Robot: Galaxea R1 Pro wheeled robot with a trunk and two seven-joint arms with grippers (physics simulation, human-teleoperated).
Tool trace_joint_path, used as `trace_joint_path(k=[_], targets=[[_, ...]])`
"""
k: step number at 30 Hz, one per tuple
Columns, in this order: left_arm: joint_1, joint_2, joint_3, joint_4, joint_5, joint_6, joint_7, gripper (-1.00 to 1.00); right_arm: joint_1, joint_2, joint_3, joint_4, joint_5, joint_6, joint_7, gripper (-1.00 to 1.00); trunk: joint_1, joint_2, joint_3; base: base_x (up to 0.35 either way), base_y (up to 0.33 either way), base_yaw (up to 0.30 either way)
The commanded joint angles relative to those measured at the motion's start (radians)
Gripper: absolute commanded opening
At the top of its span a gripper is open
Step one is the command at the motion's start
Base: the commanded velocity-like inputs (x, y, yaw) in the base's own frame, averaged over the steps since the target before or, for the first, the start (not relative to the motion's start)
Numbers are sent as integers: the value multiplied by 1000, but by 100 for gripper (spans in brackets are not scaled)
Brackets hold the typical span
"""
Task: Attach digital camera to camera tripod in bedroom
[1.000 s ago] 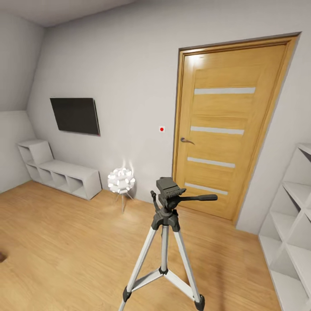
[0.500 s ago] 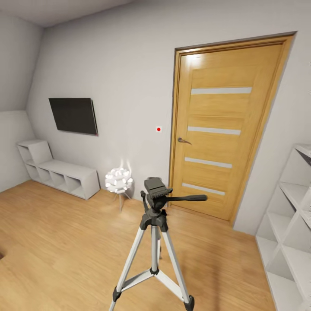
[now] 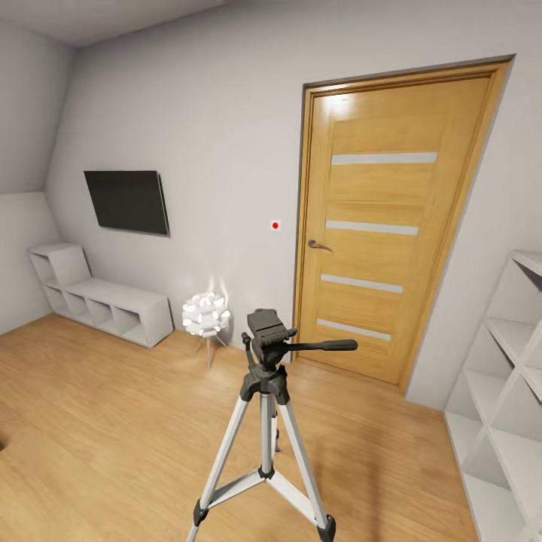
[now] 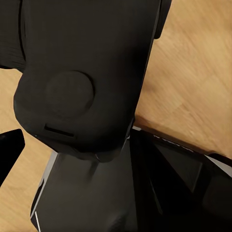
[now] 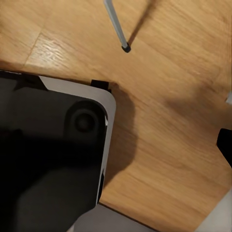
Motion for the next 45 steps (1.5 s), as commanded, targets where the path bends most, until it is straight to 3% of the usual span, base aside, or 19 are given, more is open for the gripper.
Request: trace_joint_path(k=[1,12,45], targets=[[0,0,-8,0,9,0,-1,-100,-1,0,-8,3,8,-5,2,100,0,-1,0,0,0,0],[0,2,-8,1,9,0,-1,-100,-1,2,-8,3,9,1,1,100,0,-1,-5,0,0,0],[0,1,-8,1,9,0,-1,-100,-1,-2,-8,3,10,1,2,100,0,-1,-58,-19,0,0]])
